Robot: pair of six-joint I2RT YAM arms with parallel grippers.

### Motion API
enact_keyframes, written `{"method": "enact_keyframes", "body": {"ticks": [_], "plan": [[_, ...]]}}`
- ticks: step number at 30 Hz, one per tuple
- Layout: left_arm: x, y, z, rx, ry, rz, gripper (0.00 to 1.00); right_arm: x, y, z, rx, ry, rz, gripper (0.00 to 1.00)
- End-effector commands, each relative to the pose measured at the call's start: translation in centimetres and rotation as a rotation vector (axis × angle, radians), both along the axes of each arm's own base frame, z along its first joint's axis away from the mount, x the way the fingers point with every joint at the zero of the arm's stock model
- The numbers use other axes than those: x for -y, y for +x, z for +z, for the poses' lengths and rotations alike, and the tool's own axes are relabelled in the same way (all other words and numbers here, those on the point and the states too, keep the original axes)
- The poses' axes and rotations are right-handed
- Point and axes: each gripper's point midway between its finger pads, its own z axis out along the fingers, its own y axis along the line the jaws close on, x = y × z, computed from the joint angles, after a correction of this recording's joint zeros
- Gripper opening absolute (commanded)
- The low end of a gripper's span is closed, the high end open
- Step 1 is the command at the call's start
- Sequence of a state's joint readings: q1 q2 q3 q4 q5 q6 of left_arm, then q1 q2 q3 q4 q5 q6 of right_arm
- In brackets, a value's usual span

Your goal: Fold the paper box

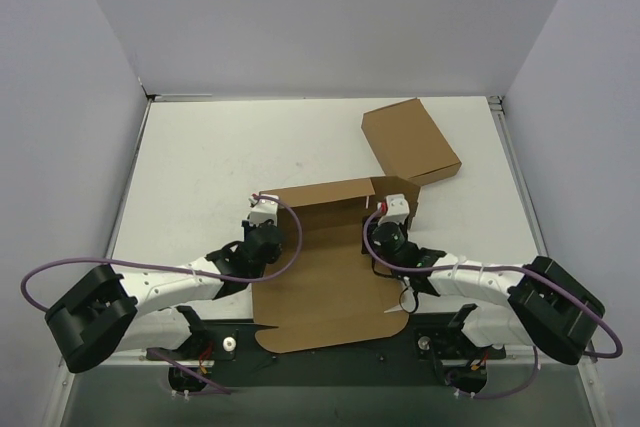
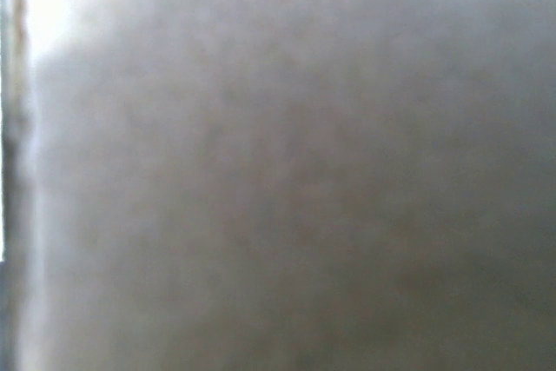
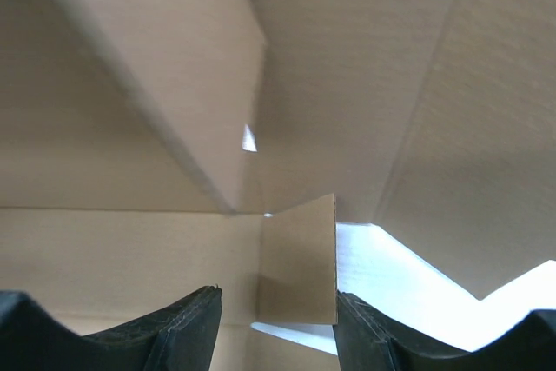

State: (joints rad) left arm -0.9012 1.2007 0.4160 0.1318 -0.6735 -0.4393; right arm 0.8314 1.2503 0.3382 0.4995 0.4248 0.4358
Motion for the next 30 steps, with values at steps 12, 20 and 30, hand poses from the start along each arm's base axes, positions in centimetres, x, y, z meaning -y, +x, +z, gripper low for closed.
{"method": "enact_keyframes", "body": {"ticks": [12, 20, 30], "plan": [[2.0, -0.1, 0.1, -0.021, -0.049, -0.066, 0.29, -6.2, 0.0, 0.3, 0.044, 0.037, 0.189, 0.52], [2.3, -0.1, -0.1, -0.025, -0.048, -0.071, 0.29, -7.8, -0.7, -1.6, -0.002, -0.011, 0.235, 0.52], [2.4, -0.2, -0.3, -0.033, -0.052, -0.070, 0.29, -8.0, -2.1, -4.1, -0.077, -0.067, 0.238, 0.53]]}}
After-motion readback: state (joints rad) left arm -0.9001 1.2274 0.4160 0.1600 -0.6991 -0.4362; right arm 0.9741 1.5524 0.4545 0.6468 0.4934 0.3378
